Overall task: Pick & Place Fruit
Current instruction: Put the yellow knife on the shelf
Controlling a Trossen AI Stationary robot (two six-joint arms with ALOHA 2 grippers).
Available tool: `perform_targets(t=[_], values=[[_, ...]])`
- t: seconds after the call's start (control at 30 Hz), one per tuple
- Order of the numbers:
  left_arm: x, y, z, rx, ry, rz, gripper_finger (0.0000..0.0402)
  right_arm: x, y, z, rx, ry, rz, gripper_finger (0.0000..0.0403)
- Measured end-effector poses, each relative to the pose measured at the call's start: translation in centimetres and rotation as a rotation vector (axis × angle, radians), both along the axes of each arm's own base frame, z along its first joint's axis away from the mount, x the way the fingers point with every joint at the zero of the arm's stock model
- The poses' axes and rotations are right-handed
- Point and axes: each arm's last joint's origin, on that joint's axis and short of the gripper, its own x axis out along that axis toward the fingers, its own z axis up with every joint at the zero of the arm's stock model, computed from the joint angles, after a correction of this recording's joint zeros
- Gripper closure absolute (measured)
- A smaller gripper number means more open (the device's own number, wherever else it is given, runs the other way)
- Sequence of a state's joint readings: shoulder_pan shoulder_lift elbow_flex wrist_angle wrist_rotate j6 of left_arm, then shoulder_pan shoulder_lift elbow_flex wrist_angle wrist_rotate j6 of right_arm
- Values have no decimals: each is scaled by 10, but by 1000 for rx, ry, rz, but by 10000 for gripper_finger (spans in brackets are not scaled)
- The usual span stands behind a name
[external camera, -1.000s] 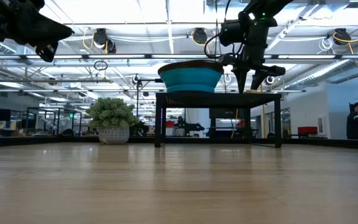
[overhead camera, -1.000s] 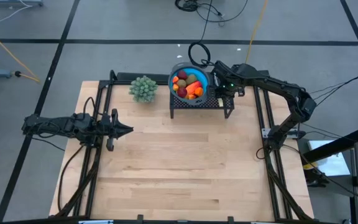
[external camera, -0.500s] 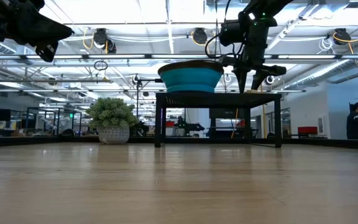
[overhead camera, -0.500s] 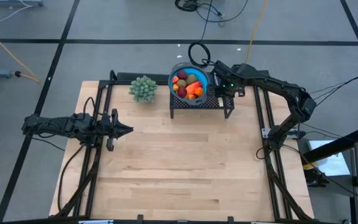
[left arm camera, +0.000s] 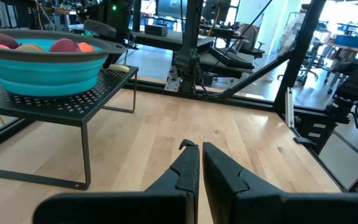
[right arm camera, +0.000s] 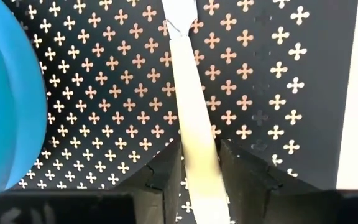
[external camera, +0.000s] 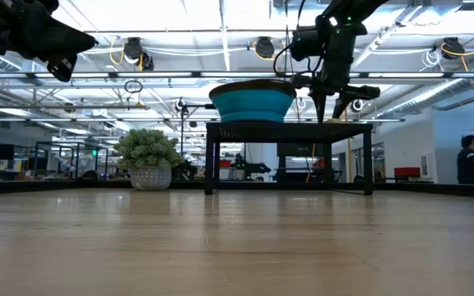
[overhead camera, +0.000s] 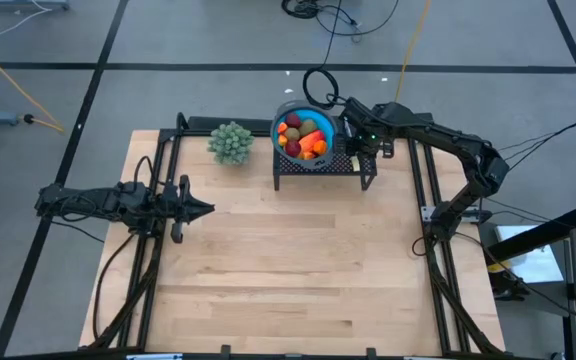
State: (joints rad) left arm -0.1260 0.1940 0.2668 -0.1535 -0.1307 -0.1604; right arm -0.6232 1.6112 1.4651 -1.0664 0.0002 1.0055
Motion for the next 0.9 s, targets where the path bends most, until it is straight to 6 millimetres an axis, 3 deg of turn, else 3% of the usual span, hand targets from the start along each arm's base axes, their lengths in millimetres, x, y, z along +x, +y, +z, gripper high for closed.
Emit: perform_targets(t=[0.9], values=[[0,0,-1,1,10,-3,382,2,3,0,26,-19,-93,303]])
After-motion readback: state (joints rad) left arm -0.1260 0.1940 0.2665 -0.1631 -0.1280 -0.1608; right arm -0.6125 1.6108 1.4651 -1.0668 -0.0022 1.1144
